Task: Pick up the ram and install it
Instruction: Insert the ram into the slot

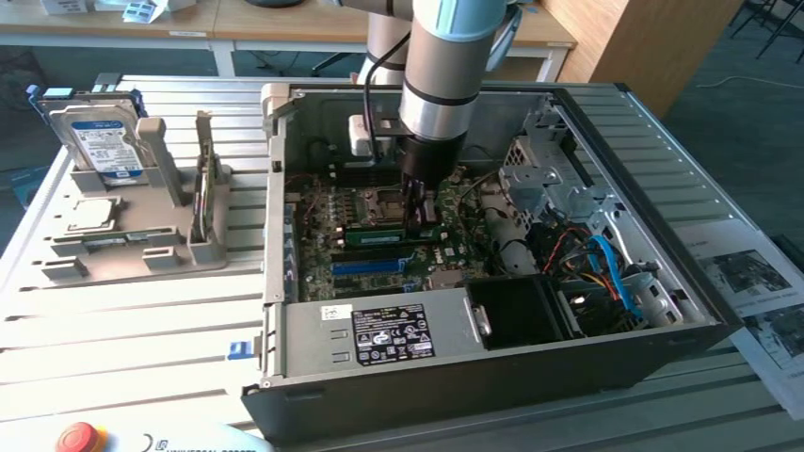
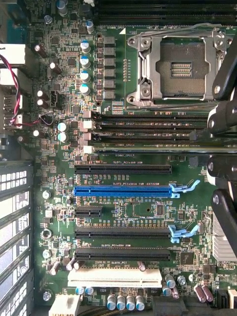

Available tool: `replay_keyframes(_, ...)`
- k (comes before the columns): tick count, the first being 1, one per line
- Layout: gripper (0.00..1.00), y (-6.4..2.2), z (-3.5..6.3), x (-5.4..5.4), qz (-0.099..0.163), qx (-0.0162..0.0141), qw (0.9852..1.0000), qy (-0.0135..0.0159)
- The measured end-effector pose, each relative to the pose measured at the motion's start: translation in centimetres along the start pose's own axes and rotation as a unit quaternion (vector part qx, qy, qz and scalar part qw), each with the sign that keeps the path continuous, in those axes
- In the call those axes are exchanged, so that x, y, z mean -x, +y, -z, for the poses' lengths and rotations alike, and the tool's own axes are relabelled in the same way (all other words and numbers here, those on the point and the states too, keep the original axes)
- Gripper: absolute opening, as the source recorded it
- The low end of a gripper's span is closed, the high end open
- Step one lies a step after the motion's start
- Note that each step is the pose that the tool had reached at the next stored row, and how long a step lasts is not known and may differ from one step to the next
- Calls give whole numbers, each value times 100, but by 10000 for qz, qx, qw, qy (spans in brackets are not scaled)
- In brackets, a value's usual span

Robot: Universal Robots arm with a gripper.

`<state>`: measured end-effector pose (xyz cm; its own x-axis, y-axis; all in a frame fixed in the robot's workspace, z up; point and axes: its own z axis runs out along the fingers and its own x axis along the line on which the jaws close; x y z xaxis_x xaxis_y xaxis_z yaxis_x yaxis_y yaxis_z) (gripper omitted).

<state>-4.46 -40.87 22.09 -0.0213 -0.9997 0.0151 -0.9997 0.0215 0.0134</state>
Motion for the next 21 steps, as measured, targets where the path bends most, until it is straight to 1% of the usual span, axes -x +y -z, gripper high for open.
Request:
replay_keyframes(10,24,0,1,0,0,0,10000,-1)
replay_keyframes(12,24,0,22,0,0,0,10000,0)
replay_keyframes(14,24,1,70,-1,0,0,10000,0)
replay_keyframes(19,24,3,234,-4,0,0,10000,0)
replay_keyframes(21,24,4,316,-5,0,0,10000,1)
